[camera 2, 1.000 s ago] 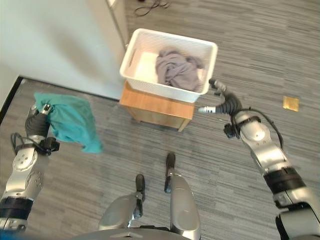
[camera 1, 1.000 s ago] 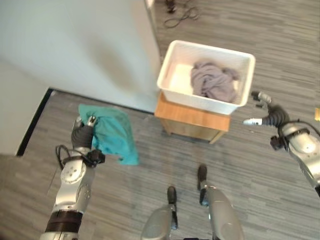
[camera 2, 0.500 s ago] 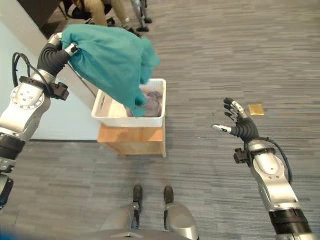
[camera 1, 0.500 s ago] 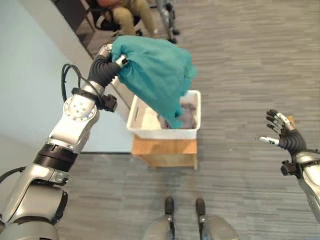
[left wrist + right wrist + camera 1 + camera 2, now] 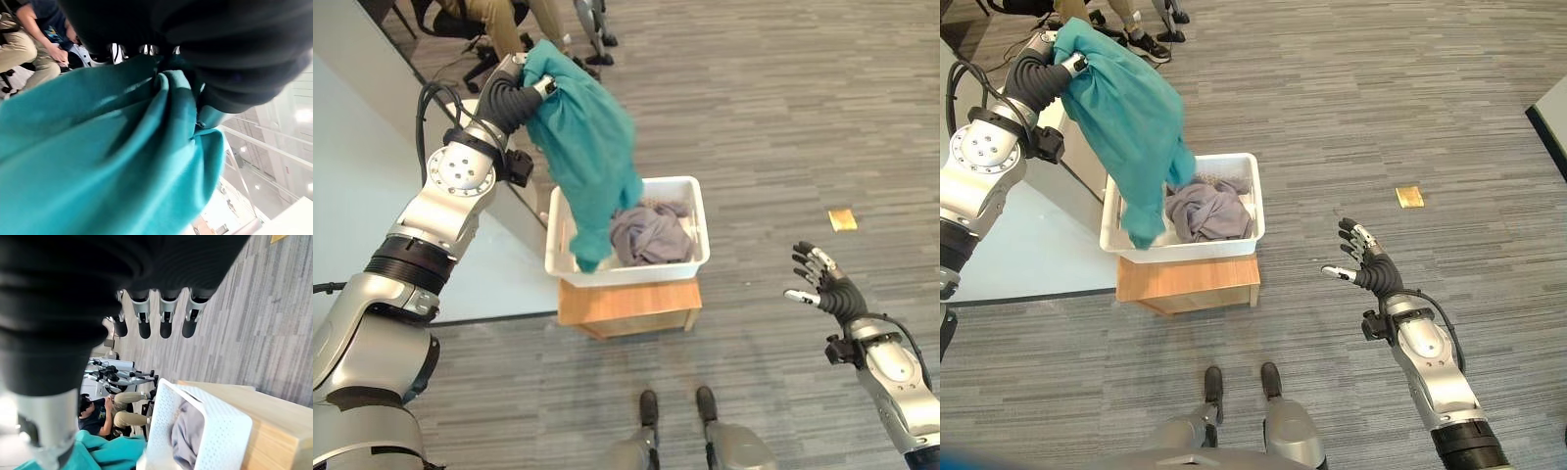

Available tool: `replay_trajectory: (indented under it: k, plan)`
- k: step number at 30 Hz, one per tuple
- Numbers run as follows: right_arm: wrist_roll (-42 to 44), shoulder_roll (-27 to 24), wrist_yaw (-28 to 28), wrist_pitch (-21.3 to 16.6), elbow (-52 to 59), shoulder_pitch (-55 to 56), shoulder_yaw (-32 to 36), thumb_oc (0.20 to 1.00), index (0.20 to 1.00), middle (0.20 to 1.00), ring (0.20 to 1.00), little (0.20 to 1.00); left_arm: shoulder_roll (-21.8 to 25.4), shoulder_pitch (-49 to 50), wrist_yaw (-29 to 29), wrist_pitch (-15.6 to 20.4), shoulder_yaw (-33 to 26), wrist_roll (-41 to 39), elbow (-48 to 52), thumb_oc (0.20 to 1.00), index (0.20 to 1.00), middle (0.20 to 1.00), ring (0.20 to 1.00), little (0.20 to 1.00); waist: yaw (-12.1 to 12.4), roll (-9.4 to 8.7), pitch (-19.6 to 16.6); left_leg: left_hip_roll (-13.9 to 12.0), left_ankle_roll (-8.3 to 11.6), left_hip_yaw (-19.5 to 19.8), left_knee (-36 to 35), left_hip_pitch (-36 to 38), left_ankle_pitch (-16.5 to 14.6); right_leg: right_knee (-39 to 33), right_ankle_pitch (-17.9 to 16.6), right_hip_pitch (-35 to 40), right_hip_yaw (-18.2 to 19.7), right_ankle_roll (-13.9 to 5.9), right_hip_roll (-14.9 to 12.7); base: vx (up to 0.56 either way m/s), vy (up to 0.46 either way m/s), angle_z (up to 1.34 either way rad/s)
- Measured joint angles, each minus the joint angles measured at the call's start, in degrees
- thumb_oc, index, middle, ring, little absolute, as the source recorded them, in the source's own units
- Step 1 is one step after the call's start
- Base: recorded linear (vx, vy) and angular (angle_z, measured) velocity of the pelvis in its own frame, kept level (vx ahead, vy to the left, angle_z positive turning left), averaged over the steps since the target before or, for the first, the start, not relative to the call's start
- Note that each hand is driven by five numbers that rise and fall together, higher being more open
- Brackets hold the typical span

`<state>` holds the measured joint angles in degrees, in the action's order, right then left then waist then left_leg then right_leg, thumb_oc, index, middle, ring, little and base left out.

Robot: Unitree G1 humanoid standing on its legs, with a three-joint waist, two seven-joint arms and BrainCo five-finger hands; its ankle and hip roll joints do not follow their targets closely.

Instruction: Pick up bed clothes into laundry basket.

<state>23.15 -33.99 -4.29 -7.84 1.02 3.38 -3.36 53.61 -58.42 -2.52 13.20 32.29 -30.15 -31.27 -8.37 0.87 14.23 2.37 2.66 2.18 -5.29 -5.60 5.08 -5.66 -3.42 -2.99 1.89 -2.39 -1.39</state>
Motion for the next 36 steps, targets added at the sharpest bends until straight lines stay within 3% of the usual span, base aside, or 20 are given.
replay_trajectory:
  k: [11,19,28,29,30,36]
  plan:
    - [-0.29,1.08,0.2,-0.1,-2.62,0.61,-2.19,1.0,1.0,1.0,1.0,1.0,-0.48,0.31,-1.06,-0.11,1.14,1.94,-4.27,0.2,0.2,0.2,0.2,0.2,0.6,-1.28,0.96,-0.27,-0.67,-0.16,-0.01,-1.5,-0.33,0.0,-0.51,-1.77,0.27,-0.19,0.32,0.0,0.012,-0.02]
    - [-0.53,1.29,0.28,-0.13,-1.97,-1.44,-3.86,1.0,1.0,1.0,1.0,1.0,-6.2,0.36,0.29,-2.21,3.47,7.29,-9.52,0.2,0.2,0.2,0.2,0.2,0.52,-1.44,4.16,-0.31,-1.06,-1.24,-0.01,-3.37,0.0,0.0,-0.93,-3.81,1.05,-0.29,0.39,-0.03,0.001,-0.04]
    - [-0.61,1.28,1.71,-0.16,-1.65,-3.16,-4.63,1.0,1.0,1.0,1.0,1.0,-8.96,-0.33,0.5,-2.89,4.57,11.93,-12.84,0.2,0.2,0.2,0.2,0.2,-2.01,-2.07,6.92,-0.5,-1.06,-2.03,-0.01,-4.35,-0.01,0.01,-1.03,-5.17,1.78,-0.21,0.56,-0.01,0.005,-0.05]
    - [-0.63,1.27,1.77,-0.16,-1.53,-3.02,-4.68,1.0,1.0,1.0,1.0,1.0,-8.97,-0.47,0.6,-3.05,5.7,13.35,-12.83,0.445,0.445,0.445,0.445,0.445,-2.1,-2.09,6.93,-0.53,-1.07,-2.16,-0.01,-4.34,-0.01,0.01,-1.03,-5.23,1.88,-0.21,0.58,0.0,0.0,0.0]
    - [-0.64,1.28,1.77,-0.16,-1.33,-2.96,-4.7,1.0,1.0,1.0,1.0,1.0,-9.0,-0.49,0.79,-3.27,6.32,14.42,-12.84,1.0,1.0,1.0,1.0,1.0,-2.14,-2.09,6.93,-0.55,-1.06,-2.37,-0.01,-4.35,-0.01,0.01,-1.03,-5.29,1.94,-0.21,0.59,-0.01,0.008,-0.08]
    - [-0.69,1.27,1.92,-0.21,-0.73,-1.76,-4.08,1.0,1.0,1.0,1.0,1.0,-10.16,-0.49,1.09,-3.85,6.64,17.98,-13.0,1.0,1.0,1.0,1.0,1.0,-2.34,-2.17,7.38,-0.99,-1.06,-3.08,-0.03,-4.51,-0.02,0.01,-1.32,-5.67,2.63,-0.03,0.96,0.0,0.001,-0.07]
